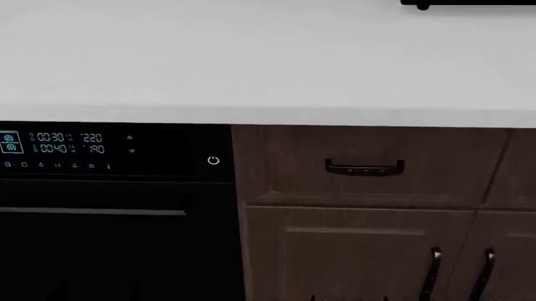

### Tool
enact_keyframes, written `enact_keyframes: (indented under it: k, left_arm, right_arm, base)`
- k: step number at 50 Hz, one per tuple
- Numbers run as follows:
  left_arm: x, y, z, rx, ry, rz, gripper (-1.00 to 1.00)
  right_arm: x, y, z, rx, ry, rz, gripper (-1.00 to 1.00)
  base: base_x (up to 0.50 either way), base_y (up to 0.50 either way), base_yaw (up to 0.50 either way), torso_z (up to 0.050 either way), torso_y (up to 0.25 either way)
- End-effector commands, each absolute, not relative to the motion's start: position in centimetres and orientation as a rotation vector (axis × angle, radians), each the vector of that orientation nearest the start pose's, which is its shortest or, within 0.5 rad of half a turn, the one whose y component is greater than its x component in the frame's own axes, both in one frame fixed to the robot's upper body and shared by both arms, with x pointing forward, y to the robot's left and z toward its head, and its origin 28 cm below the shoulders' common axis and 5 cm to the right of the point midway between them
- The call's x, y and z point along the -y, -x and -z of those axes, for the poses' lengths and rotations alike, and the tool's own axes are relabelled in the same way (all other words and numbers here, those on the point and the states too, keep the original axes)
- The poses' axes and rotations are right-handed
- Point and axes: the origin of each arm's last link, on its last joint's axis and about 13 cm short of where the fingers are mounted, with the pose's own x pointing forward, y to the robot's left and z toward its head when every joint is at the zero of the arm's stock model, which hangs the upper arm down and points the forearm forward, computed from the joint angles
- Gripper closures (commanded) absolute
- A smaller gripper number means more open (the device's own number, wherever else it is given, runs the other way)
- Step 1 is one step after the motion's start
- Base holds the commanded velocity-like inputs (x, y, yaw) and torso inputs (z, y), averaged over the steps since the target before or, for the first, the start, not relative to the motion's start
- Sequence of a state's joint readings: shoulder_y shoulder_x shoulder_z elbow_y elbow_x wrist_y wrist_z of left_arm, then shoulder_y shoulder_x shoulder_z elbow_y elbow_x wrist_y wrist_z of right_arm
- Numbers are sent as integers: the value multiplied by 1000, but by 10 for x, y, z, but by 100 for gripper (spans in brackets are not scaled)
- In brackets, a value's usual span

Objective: Open the dishwasher door

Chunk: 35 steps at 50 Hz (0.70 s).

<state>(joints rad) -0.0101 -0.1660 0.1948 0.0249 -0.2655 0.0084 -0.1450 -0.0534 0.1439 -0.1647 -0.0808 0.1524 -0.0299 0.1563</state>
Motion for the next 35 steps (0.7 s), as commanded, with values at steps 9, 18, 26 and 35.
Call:
enact_keyframes:
  k: [9,18,26,35]
  left_arm:
    - [-202,-208,-18,-16,98,56,-100]
    - [-203,-209,-17,-15,98,50,-100]
    - [-203,-210,-16,-18,98,51,-100]
    - [-203,-209,-16,-21,96,51,-100]
  right_arm:
    - [95,-195,-20,31,-28,-16,-100]
    - [94,-195,-20,30,-27,-17,-100]
    - [94,-195,-18,27,-27,-18,-100]
    - [94,-194,-17,25,-29,-17,-100]
  base:
    - [0,0,0,-50,0]
    - [0,0,0,-50,0]
    - [0,0,0,-50,0]
    - [0,0,0,-50,0]
